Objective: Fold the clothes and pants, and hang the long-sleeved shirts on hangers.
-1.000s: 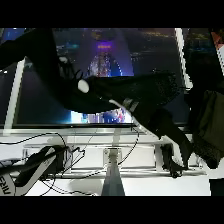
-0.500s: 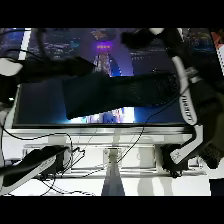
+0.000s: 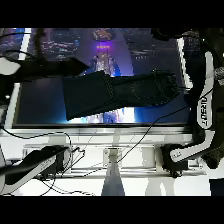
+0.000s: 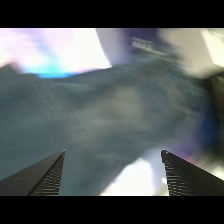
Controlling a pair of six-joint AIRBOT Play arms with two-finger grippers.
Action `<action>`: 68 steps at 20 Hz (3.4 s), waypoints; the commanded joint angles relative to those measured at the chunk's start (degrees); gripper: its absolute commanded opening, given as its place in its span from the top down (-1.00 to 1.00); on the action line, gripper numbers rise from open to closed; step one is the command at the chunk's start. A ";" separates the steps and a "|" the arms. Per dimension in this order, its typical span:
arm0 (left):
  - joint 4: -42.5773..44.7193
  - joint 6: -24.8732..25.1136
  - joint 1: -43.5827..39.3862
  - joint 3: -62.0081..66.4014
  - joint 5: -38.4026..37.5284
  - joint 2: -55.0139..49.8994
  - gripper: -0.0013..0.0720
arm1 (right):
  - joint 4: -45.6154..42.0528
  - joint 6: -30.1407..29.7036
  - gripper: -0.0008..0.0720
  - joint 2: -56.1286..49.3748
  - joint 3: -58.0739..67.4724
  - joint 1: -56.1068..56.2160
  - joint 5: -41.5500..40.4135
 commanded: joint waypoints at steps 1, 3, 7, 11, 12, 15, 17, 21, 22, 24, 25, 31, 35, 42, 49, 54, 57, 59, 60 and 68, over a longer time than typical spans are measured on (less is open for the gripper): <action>13.22 -1.25 13.62 -3.67 -2.10 0.07 -0.90 | 0.02 -4.96 0.92 0.09 -0.57 -0.28 2.49; 13.94 1.18 18.10 -10.32 -1.77 0.02 -0.90 | 1.09 -5.77 0.92 -0.22 -0.96 -0.31 2.40; 13.90 3.13 20.41 -24.68 4.59 -2.99 -0.90 | 3.58 -12.22 0.92 -0.26 -2.45 -0.28 2.12; 6.71 8.79 20.31 -29.83 9.22 -11.23 -0.90 | 4.50 -12.44 0.92 -0.63 -2.64 -0.28 2.05; 2.14 12.63 20.31 -29.83 9.27 -13.46 -0.90 | 4.52 -12.44 0.92 -0.79 -2.64 -0.28 2.05; -9.68 21.31 20.31 -29.79 10.64 -18.40 -0.54 | 4.74 -12.41 0.92 -1.49 -2.78 -0.28 2.10; -13.46 23.69 20.31 -29.35 10.69 -19.91 0.15 | 6.10 -12.41 0.92 -1.92 -3.82 -0.28 2.14; -10.40 23.34 20.37 -21.90 4.48 -18.82 0.91 | 8.09 -14.23 0.92 -2.19 -9.18 1.25 1.75; -8.55 21.73 20.37 -18.67 2.29 -17.84 0.91 | 8.61 -15.17 0.92 -2.19 -11.13 2.32 0.96; -3.08 16.11 20.33 -11.15 -2.84 -14.82 0.91 | 10.19 -15.26 0.92 -2.29 -15.37 5.46 -2.91; 0.24 13.62 20.33 -7.08 -5.64 -12.68 0.91 | 11.47 -15.23 0.92 -2.36 -17.64 7.50 -6.25; 3.82 7.80 20.39 5.46 -10.47 2.34 0.91 | 20.61 -6.54 0.92 -8.48 -23.69 27.89 -32.11; 3.02 7.78 20.37 5.51 -8.87 7.69 0.91 | 27.85 -4.20 0.92 -14.40 -22.82 44.33 -45.48; -1.11 7.80 18.60 5.31 -8.90 4.76 0.91 | 13.44 -4.26 0.92 -15.45 -16.41 46.86 -43.28; -8.63 7.78 -4.92 5.31 -5.60 -4.79 0.91 | 3.41 -4.26 0.92 -7.19 -14.03 22.21 -19.32; -16.24 8.07 -32.92 5.33 23.54 -15.15 0.83 | 3.39 -4.26 0.92 0.11 -14.03 6.25 -13.29; -13.09 8.20 -40.52 5.33 41.42 -19.89 -0.92 | 2.84 -5.01 0.92 2.27 -14.03 -1.01 -9.27; -12.44 8.26 -39.80 5.33 42.56 -20.22 -0.92 | 2.29 -8.61 0.92 2.25 -14.36 -5.42 -4.68; -12.44 8.26 -38.56 5.33 41.90 -19.80 -0.92 | 2.32 -10.73 0.92 2.25 -15.10 -7.63 -2.86; -1.53 8.24 -25.31 5.33 26.60 -14.12 -0.91 | 27.36 -28.72 -0.78 2.19 -39.21 -14.82 0.13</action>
